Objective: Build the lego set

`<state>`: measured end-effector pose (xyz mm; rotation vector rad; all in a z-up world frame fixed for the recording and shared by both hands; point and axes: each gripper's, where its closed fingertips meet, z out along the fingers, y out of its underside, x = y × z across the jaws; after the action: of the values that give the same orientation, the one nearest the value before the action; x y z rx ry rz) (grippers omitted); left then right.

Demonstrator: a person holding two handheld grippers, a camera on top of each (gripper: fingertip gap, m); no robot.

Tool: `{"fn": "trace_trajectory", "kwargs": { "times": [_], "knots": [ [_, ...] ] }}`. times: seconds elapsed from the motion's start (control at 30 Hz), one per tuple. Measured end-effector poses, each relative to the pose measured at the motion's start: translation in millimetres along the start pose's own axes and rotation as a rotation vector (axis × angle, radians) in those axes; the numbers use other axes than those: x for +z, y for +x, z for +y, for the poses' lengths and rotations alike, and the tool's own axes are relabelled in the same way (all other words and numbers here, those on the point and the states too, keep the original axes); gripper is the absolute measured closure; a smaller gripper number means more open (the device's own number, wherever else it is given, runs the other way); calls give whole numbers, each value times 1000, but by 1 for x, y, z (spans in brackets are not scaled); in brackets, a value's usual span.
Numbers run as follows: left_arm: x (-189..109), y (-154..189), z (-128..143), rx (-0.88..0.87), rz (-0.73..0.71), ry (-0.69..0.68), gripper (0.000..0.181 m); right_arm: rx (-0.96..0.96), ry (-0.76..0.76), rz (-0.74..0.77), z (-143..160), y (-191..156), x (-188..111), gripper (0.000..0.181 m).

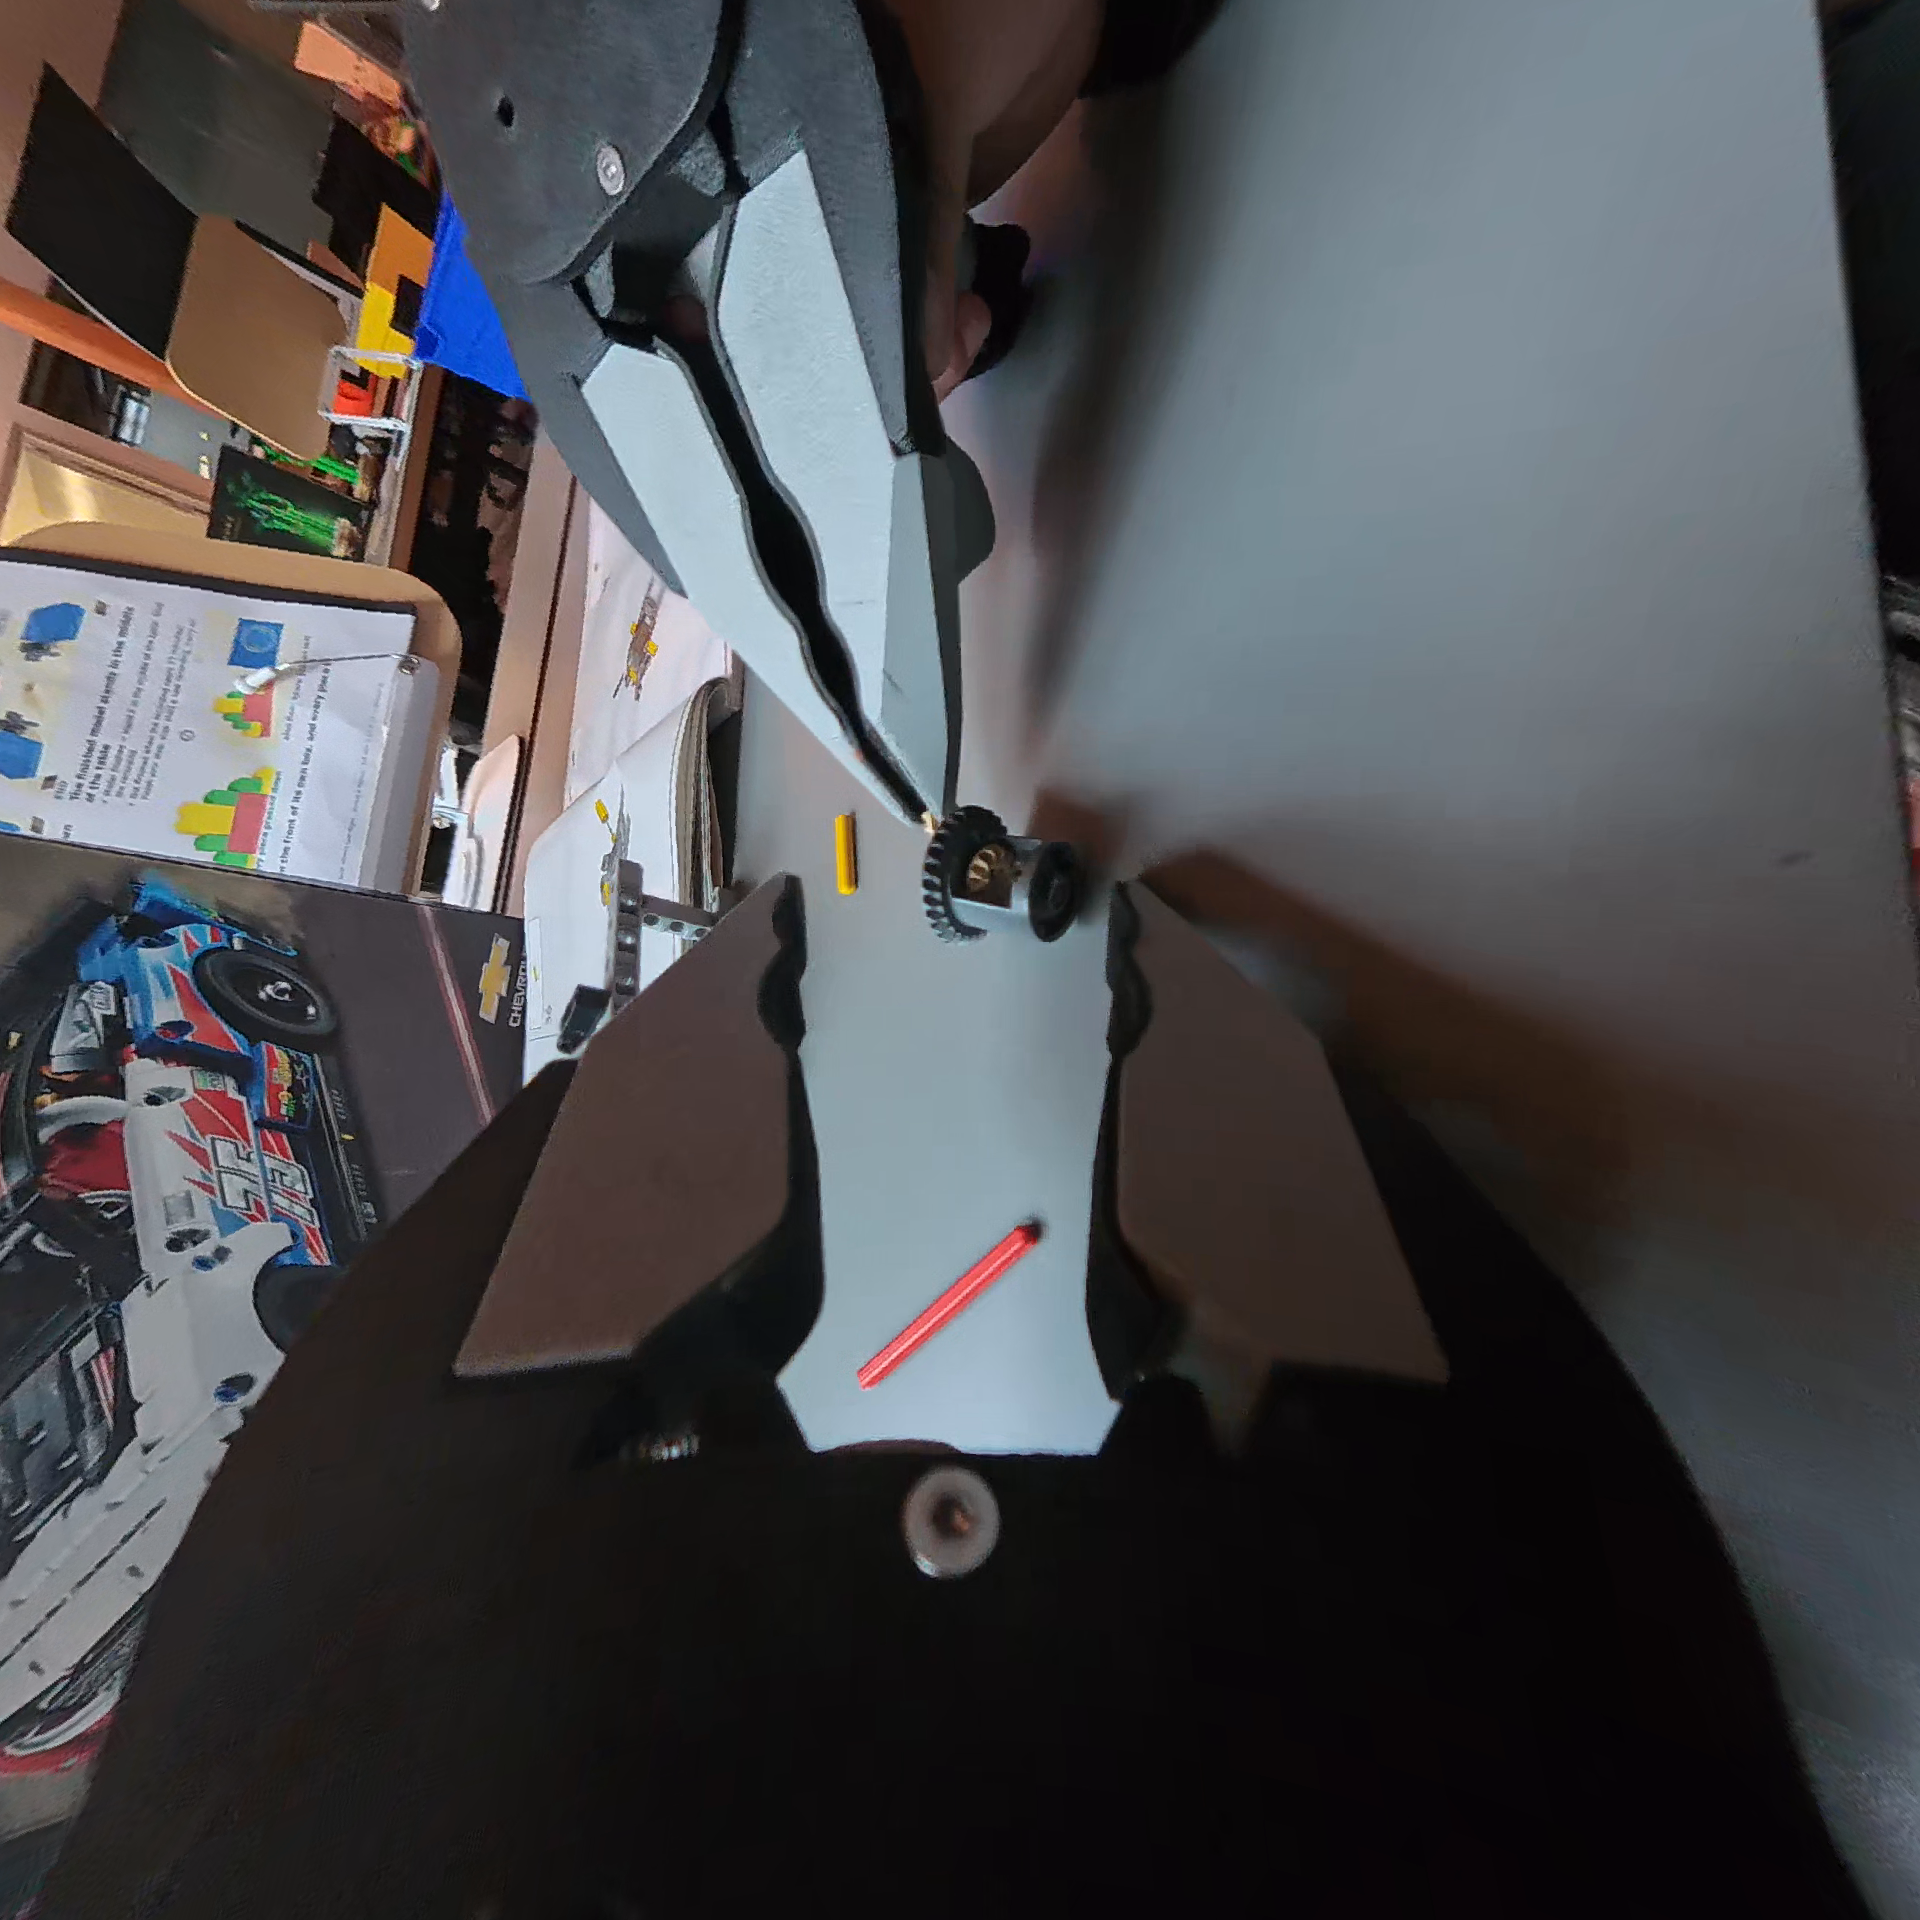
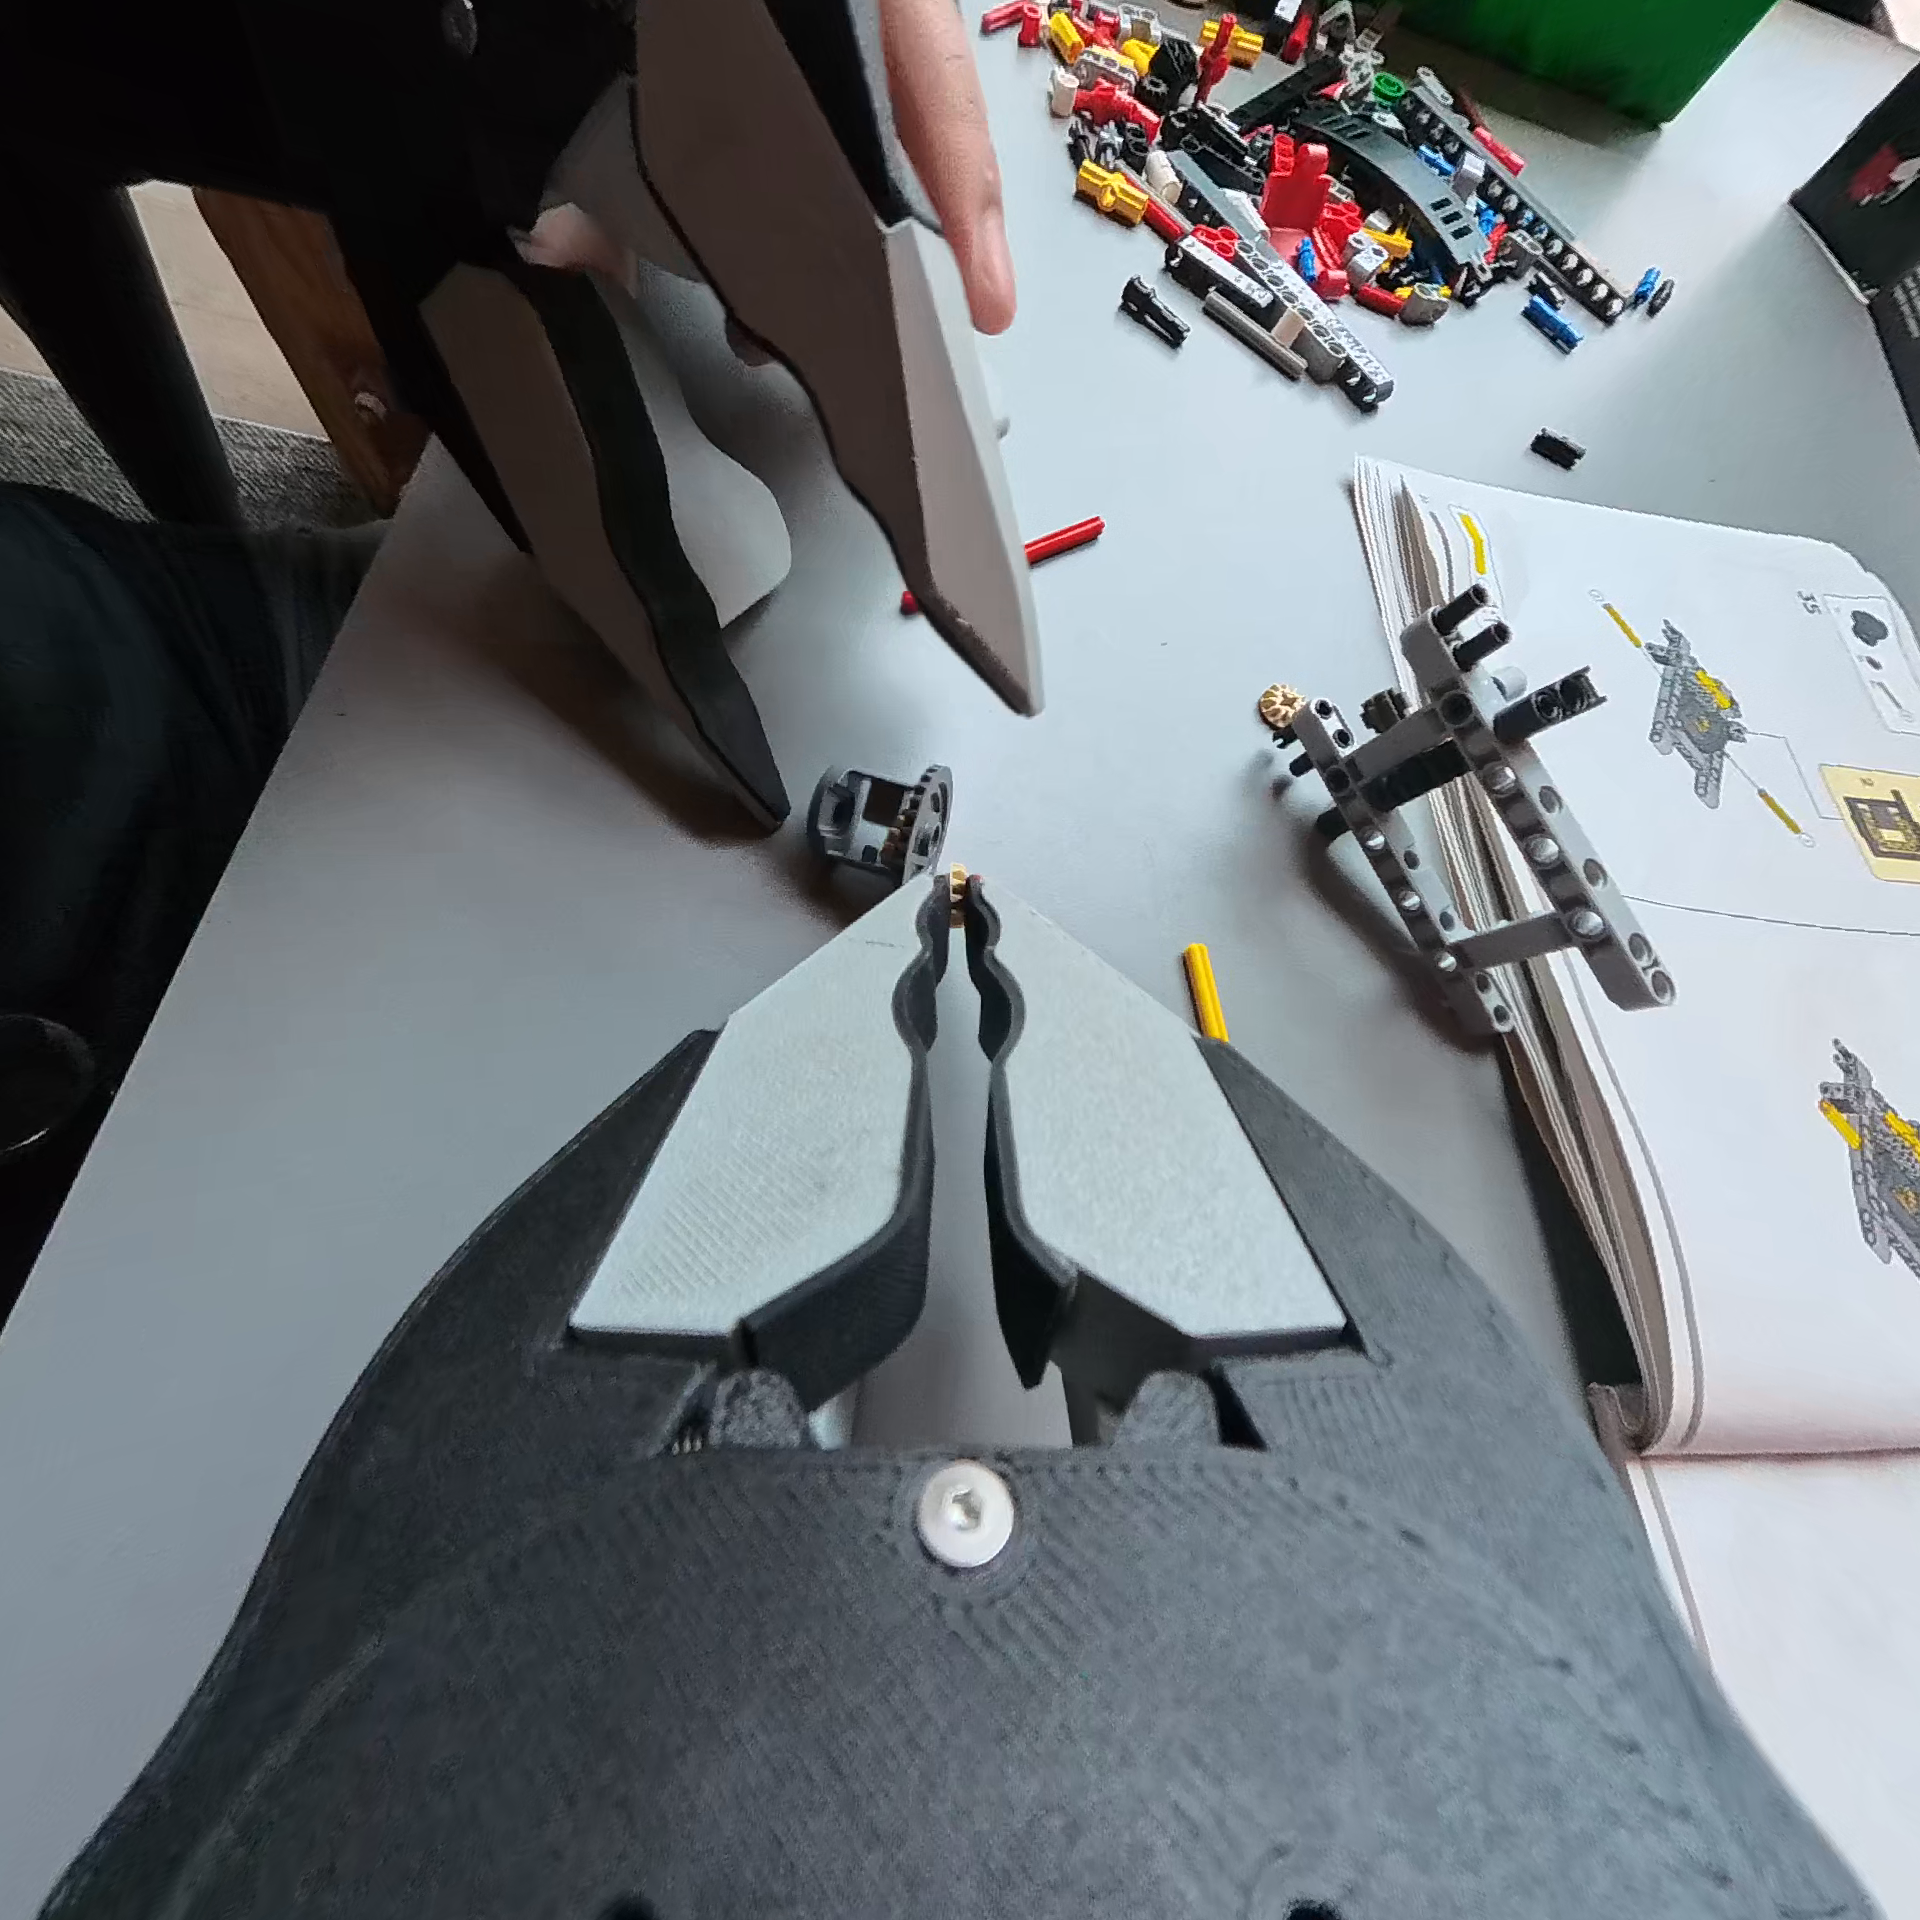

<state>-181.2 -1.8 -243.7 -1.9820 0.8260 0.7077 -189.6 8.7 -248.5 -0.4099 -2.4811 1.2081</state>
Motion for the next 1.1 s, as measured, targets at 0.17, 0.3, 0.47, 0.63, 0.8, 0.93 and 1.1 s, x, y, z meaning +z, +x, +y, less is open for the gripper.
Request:
{"fn": "trace_trajectory", "kwargs": {
  "times": [0.17,0.3,0.47,0.63,0.8,0.93,1.1],
  "knots": [
    [6,-1,7,-77,145,-12,129,-5,-2,-1,0,-1,0,181],
    [8,2,12,-198,320,-32,127,-9,-1,-4,0,-2,-1,181],
    [9,7,14,-289,474,-49,127,-13,-3,1,2,-2,-3,181],
    [9,15,8,-300,561,-57,140,-4,0,2,3,-1,-7,181],
    [10,18,8,-314,592,-65,160,-8,3,8,3,0,-10,181],
    [8,20,2,-428,650,-77,161,-8,1,8,3,0,-11,181],
    [1,22,-17,-772,820,-63,161,0,-9,6,7,0,-15,181]
  ]
}}
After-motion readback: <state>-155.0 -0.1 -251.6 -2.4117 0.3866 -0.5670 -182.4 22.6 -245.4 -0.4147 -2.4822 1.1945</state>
